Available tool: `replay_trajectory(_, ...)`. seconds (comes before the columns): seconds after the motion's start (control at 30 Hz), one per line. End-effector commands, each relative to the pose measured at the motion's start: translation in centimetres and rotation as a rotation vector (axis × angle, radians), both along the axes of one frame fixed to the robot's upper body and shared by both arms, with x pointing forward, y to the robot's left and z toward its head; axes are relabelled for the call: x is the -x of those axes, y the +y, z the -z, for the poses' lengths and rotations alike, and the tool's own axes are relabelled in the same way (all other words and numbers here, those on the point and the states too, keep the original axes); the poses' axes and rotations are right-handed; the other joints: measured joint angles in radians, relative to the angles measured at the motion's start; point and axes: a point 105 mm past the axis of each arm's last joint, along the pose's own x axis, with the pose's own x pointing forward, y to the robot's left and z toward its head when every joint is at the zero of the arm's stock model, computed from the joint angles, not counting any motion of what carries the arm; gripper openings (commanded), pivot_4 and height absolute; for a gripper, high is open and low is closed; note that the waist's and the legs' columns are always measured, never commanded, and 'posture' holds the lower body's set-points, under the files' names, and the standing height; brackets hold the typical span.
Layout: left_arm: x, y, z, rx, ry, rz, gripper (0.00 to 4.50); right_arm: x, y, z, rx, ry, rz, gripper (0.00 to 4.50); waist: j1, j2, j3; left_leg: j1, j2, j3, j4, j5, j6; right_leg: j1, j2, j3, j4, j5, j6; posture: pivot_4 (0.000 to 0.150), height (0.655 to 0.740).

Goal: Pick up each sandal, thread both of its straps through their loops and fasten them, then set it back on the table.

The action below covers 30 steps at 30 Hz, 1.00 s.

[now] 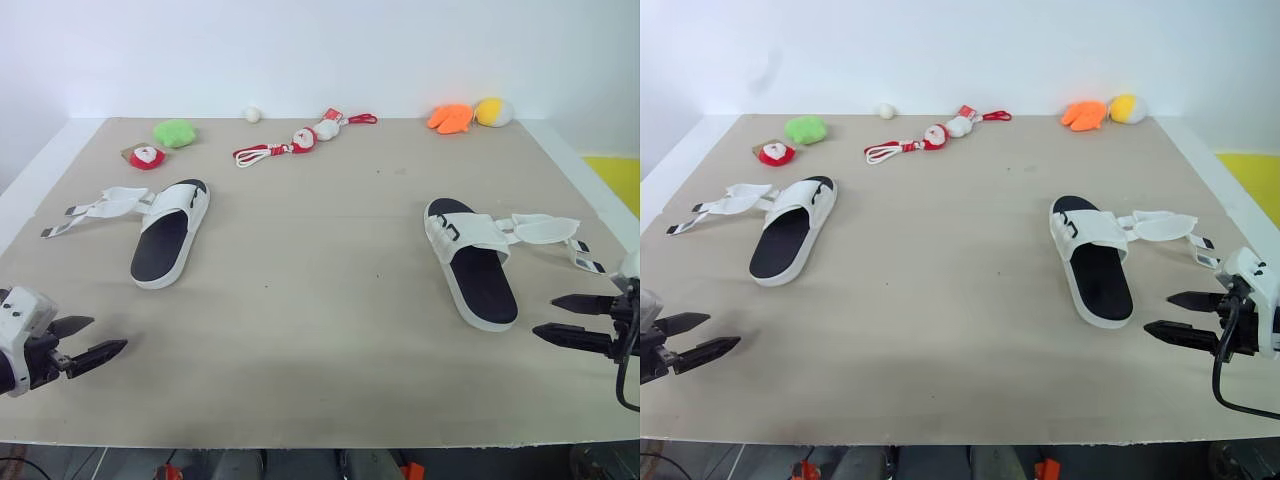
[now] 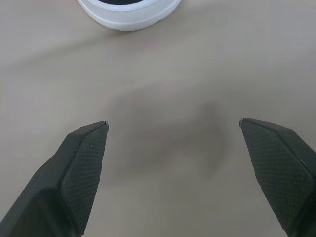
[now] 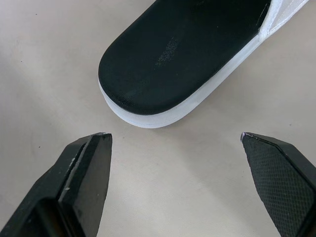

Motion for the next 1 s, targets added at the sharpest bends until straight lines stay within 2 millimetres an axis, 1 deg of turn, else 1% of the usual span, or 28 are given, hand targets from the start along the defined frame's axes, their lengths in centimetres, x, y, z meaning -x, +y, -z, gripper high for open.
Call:
replay_trajectory(0.03, 0.0, 0.27, -0.88, -0.007, -0.015, 0.0, 4.4, -0.05, -0.24, -0.96, 0.026, -0.016, -0.013, 4.5, 0.0, 0.0, 0.0, 0.0, 0.0, 0.0, 0.0, 0.0, 0.0, 0.0, 0.0, 0.0, 0.0, 0.0, 0.0, 0.15, 0.74)
replay_trajectory(0.2, 0.01, -0.1, -1.11, 0.019, -0.007, 0.002, 4.4, -0.11, -0.52, -0.98, 0.026, -0.017, -0.007, 4.5, -0.001, 0.0, 0.0, 0.0, 0.0, 0.0, 0.001, 0.0, 0.0, 0.0, 0.0, 0.0, 0.0, 0.0, 0.0, 0.15, 0.74)
replay_trajectory(0.73, 0.21, -0.26, -0.76, 0.025, 0.016, 0.006, 4.4, -0.18, -0.8, -0.98, 0.024, -0.021, 0.002, 4.5, -0.001, 0.0, 0.0, 0.0, 0.0, 0.001, 0.002, 0.0, 0.0, 0.001, 0.0, 0.001, 0.0, 0.001, 0.001, 0.15, 0.74)
replay_trajectory(1.0, 0.21, -0.56, -0.72, 0.031, 0.02, 0.009, 4.4, -0.53, -0.52, -1.48, 0.01, -0.058, 0.005, 4.5, -0.004, 0.0, 0.0, 0.0, 0.0, 0.001, 0.003, 0.0, 0.0, 0.001, 0.0, 0.001, 0.0, 0.002, 0.001, 0.15, 0.74)
